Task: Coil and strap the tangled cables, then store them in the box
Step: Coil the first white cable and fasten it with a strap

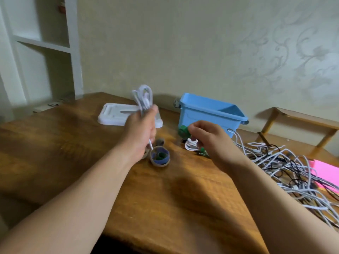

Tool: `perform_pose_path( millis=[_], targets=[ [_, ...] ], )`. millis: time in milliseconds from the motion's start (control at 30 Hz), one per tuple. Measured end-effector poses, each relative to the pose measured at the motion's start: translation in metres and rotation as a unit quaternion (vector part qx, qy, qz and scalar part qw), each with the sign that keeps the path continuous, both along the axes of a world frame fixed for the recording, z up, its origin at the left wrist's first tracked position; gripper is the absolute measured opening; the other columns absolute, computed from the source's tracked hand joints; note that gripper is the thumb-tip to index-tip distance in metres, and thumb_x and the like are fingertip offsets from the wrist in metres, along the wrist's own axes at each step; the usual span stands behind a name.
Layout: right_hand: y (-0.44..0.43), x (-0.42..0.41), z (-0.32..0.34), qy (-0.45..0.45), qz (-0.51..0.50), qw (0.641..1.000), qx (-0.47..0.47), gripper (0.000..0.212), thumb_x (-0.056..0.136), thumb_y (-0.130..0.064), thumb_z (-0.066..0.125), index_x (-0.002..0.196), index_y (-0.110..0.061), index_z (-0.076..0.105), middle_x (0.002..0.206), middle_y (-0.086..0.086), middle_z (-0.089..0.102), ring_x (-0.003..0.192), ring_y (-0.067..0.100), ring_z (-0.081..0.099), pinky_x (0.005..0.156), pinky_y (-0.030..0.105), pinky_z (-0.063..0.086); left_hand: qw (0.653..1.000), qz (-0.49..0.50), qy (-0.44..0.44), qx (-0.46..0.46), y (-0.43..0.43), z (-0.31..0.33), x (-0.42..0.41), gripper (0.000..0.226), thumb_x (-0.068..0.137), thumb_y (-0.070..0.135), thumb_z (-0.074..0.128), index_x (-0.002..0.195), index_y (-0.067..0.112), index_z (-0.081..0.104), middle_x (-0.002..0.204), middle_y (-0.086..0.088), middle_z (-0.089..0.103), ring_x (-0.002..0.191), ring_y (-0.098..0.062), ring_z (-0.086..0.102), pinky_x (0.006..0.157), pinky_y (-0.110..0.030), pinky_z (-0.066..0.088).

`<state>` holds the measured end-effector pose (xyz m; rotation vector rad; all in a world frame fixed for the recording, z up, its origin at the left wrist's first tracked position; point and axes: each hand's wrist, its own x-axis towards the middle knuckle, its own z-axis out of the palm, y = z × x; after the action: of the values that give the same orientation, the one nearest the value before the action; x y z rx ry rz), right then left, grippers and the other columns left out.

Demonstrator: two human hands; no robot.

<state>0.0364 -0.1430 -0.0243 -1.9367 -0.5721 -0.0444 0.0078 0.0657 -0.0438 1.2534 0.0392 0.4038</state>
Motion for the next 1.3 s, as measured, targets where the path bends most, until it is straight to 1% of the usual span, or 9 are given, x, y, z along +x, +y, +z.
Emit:
perform_pose_path(
  millis=[133, 200, 300, 467, 633, 900, 1000, 1167, 1300],
  targets=[
    [-0.048, 0.002, -0.014, 0.030, -0.015, 0.995, 0.090, 0.026, 0.109, -0.027, 0.058, 0.105, -0.005, 0.071, 0.088, 0.004, 0.067, 0.082, 0.018, 0.055, 0.075, 0.039, 0.043, 0.973, -0.122, 0.028, 0.195, -0.059, 0.001, -0.001, 0.025, 0.107, 0.040, 0.062, 0.095, 0.018, 0.061, 0.053, 0.010, 0.041, 0.048, -0.010, 0.035, 0.050, -0.030, 0.029],
    [-0.062, 0.006, -0.017, 0.028, -0.019, 0.992, 0.121, 0.030, 0.111, -0.026, 0.055, 0.107, 0.001, 0.067, 0.087, 0.003, 0.065, 0.080, 0.017, 0.055, 0.072, 0.037, 0.043, 0.961, -0.141, 0.049, 0.233, -0.081, 0.006, 0.003, 0.024, 0.107, 0.040, 0.063, 0.094, 0.020, 0.062, 0.049, 0.016, 0.046, 0.049, -0.007, 0.040, 0.052, -0.029, 0.033],
    [-0.075, 0.009, -0.023, 0.020, -0.031, 0.990, 0.135, 0.025, 0.112, -0.028, 0.054, 0.102, -0.008, 0.066, 0.081, -0.001, 0.062, 0.071, 0.010, 0.052, 0.066, 0.030, 0.042, 0.968, -0.157, 0.053, 0.187, -0.104, 0.010, 0.011, 0.020, 0.107, 0.033, 0.064, 0.092, 0.020, 0.060, 0.047, 0.015, 0.042, 0.045, -0.006, 0.037, 0.050, -0.027, 0.032],
    [-0.090, 0.011, -0.030, -0.049, -0.055, 0.996, 0.046, 0.020, 0.111, -0.027, 0.055, 0.102, -0.011, 0.063, 0.079, -0.004, 0.063, 0.067, 0.006, 0.051, 0.066, 0.029, 0.040, 0.974, -0.118, 0.038, 0.190, -0.118, -0.006, 0.021, 0.007, 0.105, 0.029, 0.068, 0.104, 0.022, 0.068, 0.049, 0.016, 0.051, 0.046, -0.003, 0.045, 0.052, -0.027, 0.037],
    [-0.084, 0.008, -0.028, -0.054, -0.024, 0.998, 0.016, 0.016, 0.109, -0.033, 0.060, 0.118, -0.021, 0.067, 0.078, 0.004, 0.061, 0.069, 0.010, 0.053, 0.067, 0.029, 0.042, 0.988, -0.080, 0.010, 0.134, -0.113, -0.010, 0.029, 0.008, 0.105, 0.017, 0.066, 0.098, 0.018, 0.062, 0.054, 0.007, 0.044, 0.046, -0.011, 0.035, 0.046, -0.026, 0.032],
    [-0.084, 0.007, -0.027, -0.026, -0.028, 0.999, 0.025, 0.032, 0.103, -0.038, 0.069, 0.087, -0.011, 0.076, 0.088, 0.023, 0.063, 0.076, 0.022, 0.055, 0.076, 0.037, 0.042, 0.988, -0.094, 0.021, 0.122, -0.106, -0.010, 0.029, 0.010, 0.107, 0.017, 0.062, 0.098, 0.018, 0.059, 0.055, 0.007, 0.039, 0.046, -0.009, 0.033, 0.045, -0.024, 0.030],
    [-0.084, 0.005, -0.023, -0.075, -0.049, 0.994, 0.060, 0.031, 0.102, -0.026, 0.071, 0.076, -0.009, 0.076, 0.096, 0.011, 0.071, 0.092, 0.017, 0.065, 0.087, 0.036, 0.048, 0.984, -0.112, 0.027, 0.134, -0.111, -0.012, 0.027, 0.008, 0.107, 0.017, 0.062, 0.099, 0.017, 0.059, 0.056, 0.006, 0.040, 0.046, -0.009, 0.035, 0.045, -0.024, 0.032],
    [-0.084, 0.002, -0.026, -0.008, 0.000, 0.997, 0.077, 0.029, 0.107, -0.024, 0.064, 0.092, 0.000, 0.070, 0.070, 0.011, 0.066, 0.065, 0.018, 0.063, 0.065, 0.026, 0.049, 0.986, -0.120, 0.036, 0.113, -0.107, -0.012, 0.024, 0.007, 0.108, 0.017, 0.061, 0.101, 0.016, 0.057, 0.057, 0.004, 0.036, 0.047, -0.010, 0.032, 0.044, -0.024, 0.030],
    [-0.083, 0.005, -0.031, 0.041, -0.036, 0.998, 0.032, 0.019, 0.108, -0.021, 0.062, 0.105, -0.005, 0.070, 0.073, 0.019, 0.063, 0.061, 0.022, 0.060, 0.056, 0.024, 0.048, 0.978, -0.141, 0.045, 0.148, -0.106, -0.015, 0.020, 0.009, 0.108, 0.020, 0.060, 0.107, 0.011, 0.058, 0.058, 0.004, 0.036, 0.049, -0.012, 0.031, 0.046, -0.027, 0.028]
  ],
)
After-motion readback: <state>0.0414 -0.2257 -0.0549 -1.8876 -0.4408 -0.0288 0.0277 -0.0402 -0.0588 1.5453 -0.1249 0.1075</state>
